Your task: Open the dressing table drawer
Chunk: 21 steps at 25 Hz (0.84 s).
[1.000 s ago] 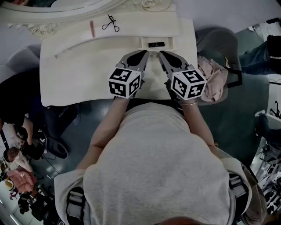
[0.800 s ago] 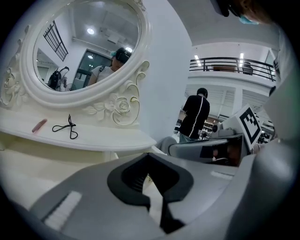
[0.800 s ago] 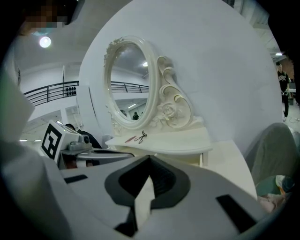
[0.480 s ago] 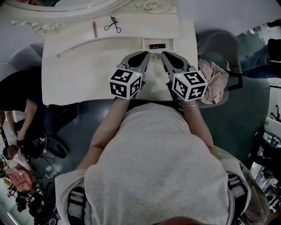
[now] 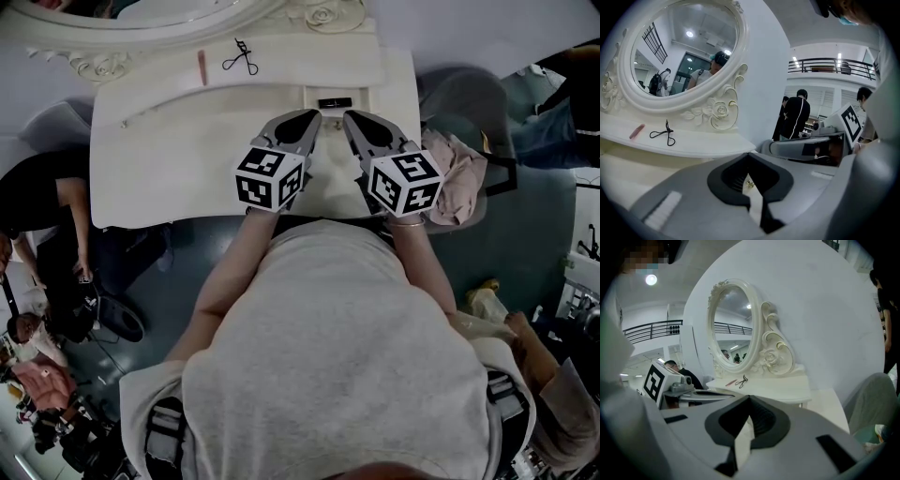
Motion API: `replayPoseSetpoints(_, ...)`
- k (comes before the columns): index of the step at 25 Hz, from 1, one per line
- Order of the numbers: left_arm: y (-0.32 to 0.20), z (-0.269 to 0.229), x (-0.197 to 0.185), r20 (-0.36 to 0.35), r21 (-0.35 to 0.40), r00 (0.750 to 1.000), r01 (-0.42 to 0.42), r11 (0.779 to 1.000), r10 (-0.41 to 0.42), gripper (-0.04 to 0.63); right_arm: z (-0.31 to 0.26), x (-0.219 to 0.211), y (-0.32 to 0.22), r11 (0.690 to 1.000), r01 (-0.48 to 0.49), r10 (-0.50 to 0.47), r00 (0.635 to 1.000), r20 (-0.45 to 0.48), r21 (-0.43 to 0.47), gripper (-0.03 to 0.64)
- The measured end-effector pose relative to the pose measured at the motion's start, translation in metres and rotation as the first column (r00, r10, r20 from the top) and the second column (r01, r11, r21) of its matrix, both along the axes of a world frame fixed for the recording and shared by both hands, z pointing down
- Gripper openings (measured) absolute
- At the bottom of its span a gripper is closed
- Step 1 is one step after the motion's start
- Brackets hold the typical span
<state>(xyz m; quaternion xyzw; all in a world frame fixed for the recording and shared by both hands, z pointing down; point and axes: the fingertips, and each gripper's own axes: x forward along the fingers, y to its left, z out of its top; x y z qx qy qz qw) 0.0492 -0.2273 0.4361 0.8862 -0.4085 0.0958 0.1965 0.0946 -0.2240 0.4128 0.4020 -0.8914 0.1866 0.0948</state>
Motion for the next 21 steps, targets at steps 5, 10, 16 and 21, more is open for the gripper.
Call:
replayPoseSetpoints(5,0.0,0.0,0.002,-0.002,-0.003,1.0,-0.002,1.0,0.002,0.005,0.001,0.002,-0.001,1.0,0.0,0.0,1.0,0.001,-0.005,0.008)
replayPoseSetpoints(10,0.001,0.002,0.002,-0.001,-0.008,1.0,-0.004,1.0,0.004,0.005,0.002,0.002,0.0,1.0,0.005,-0.005,1.0,-0.006,-0.008,0.008)
replayPoseSetpoints(16,0.005,0.006,0.008,0.029,-0.015,0.999,-0.032,0.999,0.033,0.005,0.003,0.0,0.003,1.0,0.021,-0.021,0.999,-0.028,-0.002,0.008)
replayPoseSetpoints(21,0.008,0.006,0.012,0.027,-0.018,0.999,-0.043,0.999,0.043,0.006,0.004,0.001,0.004,1.0,0.02,-0.02,0.999,-0.03,-0.007,0.008)
